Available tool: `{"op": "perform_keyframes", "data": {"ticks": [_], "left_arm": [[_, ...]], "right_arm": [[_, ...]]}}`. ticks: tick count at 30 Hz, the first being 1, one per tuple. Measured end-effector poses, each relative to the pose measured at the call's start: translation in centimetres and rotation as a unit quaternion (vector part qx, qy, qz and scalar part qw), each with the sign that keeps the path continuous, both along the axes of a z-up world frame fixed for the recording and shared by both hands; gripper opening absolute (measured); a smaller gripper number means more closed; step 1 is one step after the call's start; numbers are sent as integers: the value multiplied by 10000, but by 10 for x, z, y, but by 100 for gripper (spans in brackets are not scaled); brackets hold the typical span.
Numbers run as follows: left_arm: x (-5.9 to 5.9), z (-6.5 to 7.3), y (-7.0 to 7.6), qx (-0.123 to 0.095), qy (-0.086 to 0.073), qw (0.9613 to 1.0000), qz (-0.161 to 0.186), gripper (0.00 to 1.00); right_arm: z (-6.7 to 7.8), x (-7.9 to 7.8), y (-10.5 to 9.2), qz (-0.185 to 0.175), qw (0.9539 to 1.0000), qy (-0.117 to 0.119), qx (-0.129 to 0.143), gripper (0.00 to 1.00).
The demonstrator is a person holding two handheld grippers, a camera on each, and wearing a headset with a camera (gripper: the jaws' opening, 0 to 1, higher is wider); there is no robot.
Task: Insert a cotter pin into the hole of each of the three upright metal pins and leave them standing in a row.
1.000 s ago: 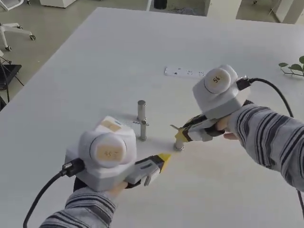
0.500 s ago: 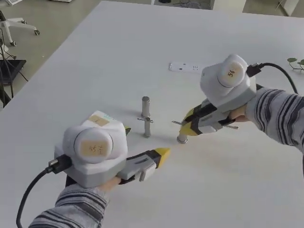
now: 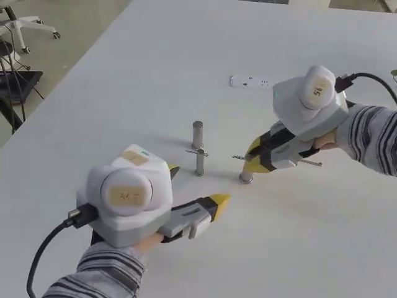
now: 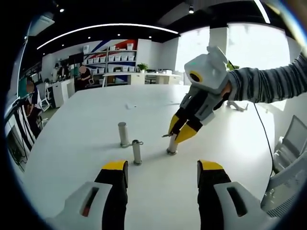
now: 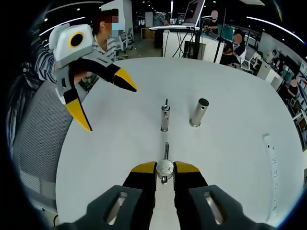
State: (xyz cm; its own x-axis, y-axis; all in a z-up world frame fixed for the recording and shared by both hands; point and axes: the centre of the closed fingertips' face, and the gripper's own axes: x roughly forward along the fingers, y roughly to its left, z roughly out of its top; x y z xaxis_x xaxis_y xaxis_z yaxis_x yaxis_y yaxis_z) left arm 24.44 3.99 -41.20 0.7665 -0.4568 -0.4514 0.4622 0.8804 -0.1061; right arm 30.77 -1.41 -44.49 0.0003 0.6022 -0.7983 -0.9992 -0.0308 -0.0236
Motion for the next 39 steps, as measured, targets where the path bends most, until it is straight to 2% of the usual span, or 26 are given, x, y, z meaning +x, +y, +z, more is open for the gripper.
{"op": "perform_keyframes", "data": {"ticks": [1,4,19,29,39], "left_arm": [[0,0,0,0,-6,10000,-9,56],[1,0,-1,-9,-2,10000,-10,56],[-1,-3,0,5,55,10000,-28,56],[-1,-4,0,-69,88,9999,-2,56],[-1,-3,3,-76,79,9999,28,56]], "right_arm": [[0,0,0,102,9999,-52,-13,8],[-1,0,1,138,9999,3,-2,8],[-2,4,1,413,9991,-58,-101,8],[-5,9,0,310,9994,-29,-140,9],[-3,8,0,187,9998,33,-97,10]]}}
